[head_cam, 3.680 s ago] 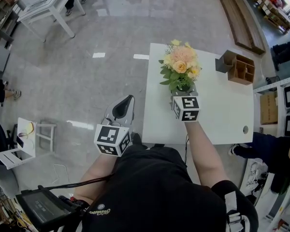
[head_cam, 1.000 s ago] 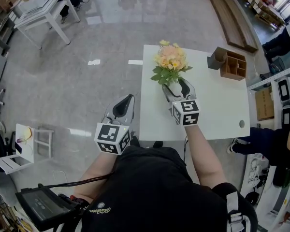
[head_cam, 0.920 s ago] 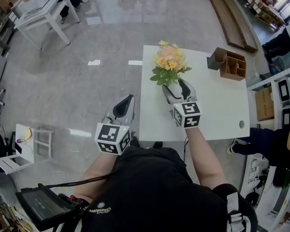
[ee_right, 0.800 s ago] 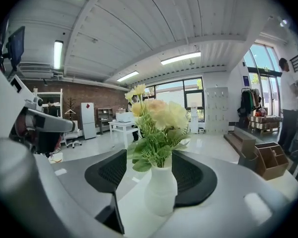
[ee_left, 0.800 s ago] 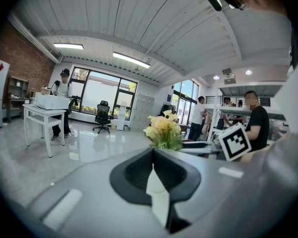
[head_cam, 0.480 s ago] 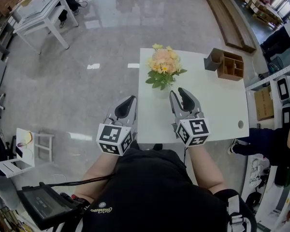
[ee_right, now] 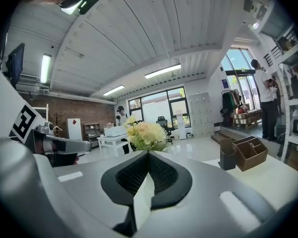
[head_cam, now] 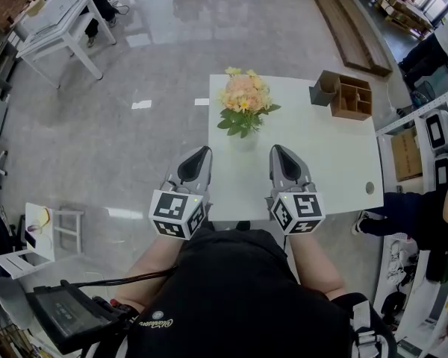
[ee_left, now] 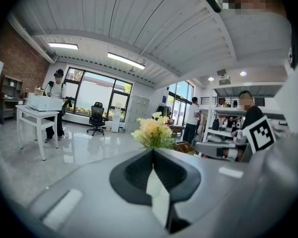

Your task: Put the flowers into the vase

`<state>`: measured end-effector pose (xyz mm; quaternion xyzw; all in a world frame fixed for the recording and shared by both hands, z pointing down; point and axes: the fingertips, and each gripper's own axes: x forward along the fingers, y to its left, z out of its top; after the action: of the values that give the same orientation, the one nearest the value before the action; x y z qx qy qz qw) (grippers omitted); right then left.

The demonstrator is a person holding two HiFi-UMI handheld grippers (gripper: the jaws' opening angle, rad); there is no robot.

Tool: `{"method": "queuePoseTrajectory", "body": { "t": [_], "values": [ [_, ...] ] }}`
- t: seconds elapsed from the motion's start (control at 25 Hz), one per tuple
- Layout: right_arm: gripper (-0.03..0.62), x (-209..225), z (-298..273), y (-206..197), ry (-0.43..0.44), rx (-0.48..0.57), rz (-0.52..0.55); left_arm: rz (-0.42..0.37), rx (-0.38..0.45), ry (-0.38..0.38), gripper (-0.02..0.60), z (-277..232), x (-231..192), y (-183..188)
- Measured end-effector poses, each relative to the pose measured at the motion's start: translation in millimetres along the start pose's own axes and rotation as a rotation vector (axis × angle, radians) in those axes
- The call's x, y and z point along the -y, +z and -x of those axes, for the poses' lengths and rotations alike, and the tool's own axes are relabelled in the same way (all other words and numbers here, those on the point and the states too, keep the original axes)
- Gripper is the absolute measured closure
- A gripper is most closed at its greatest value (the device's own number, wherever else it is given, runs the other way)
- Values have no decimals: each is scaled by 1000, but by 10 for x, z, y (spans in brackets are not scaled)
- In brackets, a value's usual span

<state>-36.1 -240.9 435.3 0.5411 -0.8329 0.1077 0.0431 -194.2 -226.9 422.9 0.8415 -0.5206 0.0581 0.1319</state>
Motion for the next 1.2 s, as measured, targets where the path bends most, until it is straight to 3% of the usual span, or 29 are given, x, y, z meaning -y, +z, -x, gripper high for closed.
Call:
{"method": "queuePoseTrajectory", "body": {
  "t": [0.4,1.2],
  "values": [
    [594,-62,4,124,19,35,-4,8,-9,4,575,-6,-14,-16],
    [594,-54,-3,7,18,-19,-8,11,-15,-1,575,5,-6,-63]
  ]
}}
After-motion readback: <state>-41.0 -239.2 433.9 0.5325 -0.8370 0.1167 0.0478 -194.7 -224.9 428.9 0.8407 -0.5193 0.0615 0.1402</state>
